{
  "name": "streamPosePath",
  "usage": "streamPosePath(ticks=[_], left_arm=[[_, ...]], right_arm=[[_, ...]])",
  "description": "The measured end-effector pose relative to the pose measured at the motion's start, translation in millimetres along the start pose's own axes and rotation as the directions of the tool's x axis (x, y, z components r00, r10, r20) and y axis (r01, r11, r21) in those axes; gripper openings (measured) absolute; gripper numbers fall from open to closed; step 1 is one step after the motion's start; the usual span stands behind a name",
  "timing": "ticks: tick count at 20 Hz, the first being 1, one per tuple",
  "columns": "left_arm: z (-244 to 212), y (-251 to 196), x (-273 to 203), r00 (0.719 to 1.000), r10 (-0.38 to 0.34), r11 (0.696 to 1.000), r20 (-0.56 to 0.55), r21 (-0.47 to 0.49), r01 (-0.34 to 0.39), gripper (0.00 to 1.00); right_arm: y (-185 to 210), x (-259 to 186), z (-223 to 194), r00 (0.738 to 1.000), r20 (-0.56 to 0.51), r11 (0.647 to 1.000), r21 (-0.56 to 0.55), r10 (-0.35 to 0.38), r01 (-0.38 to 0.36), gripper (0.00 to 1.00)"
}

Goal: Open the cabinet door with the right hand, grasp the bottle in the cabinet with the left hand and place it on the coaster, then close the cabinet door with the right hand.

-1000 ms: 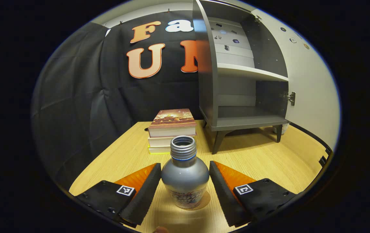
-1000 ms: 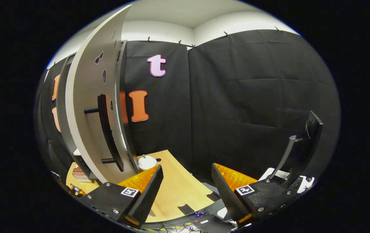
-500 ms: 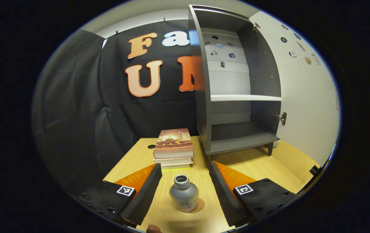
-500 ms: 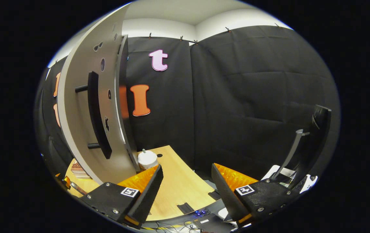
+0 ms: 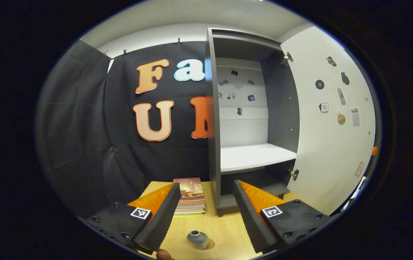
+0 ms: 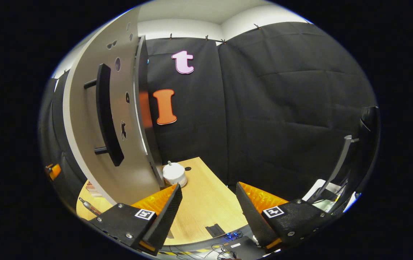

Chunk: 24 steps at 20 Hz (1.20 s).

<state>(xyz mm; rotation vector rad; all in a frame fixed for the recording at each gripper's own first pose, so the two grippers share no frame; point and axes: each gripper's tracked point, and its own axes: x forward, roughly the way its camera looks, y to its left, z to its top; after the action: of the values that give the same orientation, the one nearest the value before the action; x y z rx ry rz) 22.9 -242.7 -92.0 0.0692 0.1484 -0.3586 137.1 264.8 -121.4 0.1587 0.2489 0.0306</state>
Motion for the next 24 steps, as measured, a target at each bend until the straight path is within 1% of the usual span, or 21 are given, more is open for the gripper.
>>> streamPosePath(ticks=[1, 2, 5, 9, 13, 14, 16, 18, 20, 21, 24], left_arm=[[13, 1, -1, 1.000, 0.001, 1.000, 0.002, 0.001, -0.001, 0.96], [25, -1, -1, 1.000, -0.004, 1.000, 0.001, -0.001, 0.004, 0.96], [61, 7, -5, 1.000, 0.016, 1.000, 0.001, 0.002, -0.016, 0.95], [93, 30, -7, 0.998, 0.051, 0.998, 0.031, 0.027, -0.052, 0.95], [130, 48, -19, 0.993, 0.083, 0.996, 0.085, 0.030, -0.086, 0.95], [139, 57, -22, 0.990, 0.096, 0.994, 0.101, 0.038, -0.100, 0.95], [148, 71, -29, 0.986, 0.121, 0.992, 0.111, 0.033, -0.126, 0.95], [155, 78, -33, 0.987, 0.116, 0.993, 0.115, -0.002, -0.117, 0.96], [164, 94, -40, 0.982, 0.132, 0.991, 0.132, -0.011, -0.132, 0.95], [169, 103, -43, 0.979, 0.145, 0.989, 0.141, -0.006, -0.146, 0.96], [178, 120, -50, 0.971, 0.168, 0.985, 0.167, 0.008, -0.172, 0.95]], right_arm=[[6, 3, -1, 1.000, 0.000, 1.000, -0.001, 0.017, -0.017, 0.99], [14, 6, 0, 0.999, -0.001, 0.999, -0.003, 0.035, -0.035, 0.93], [35, 10, 3, 0.997, 0.002, 0.996, -0.025, 0.083, -0.083, 0.93], [55, 10, 6, 0.991, 0.004, 0.989, -0.063, 0.134, -0.133, 0.93], [70, 7, 13, 0.984, 0.014, 0.981, -0.088, 0.175, -0.173, 0.93], [72, 6, 14, 0.984, 0.017, 0.980, -0.097, 0.177, -0.174, 0.99], [71, 4, 16, 0.985, 0.018, 0.979, -0.121, 0.169, -0.166, 0.99], [71, 2, 16, 0.987, 0.017, 0.980, -0.121, 0.158, -0.155, 0.99], [75, 0, 16, 0.987, 0.025, 0.981, -0.112, 0.162, -0.158, 0.99], [79, -2, 16, 0.986, 0.025, 0.981, -0.104, 0.166, -0.163, 0.90], [87, -6, 15, 0.985, 0.024, 0.981, -0.094, 0.171, -0.168, 0.90]])
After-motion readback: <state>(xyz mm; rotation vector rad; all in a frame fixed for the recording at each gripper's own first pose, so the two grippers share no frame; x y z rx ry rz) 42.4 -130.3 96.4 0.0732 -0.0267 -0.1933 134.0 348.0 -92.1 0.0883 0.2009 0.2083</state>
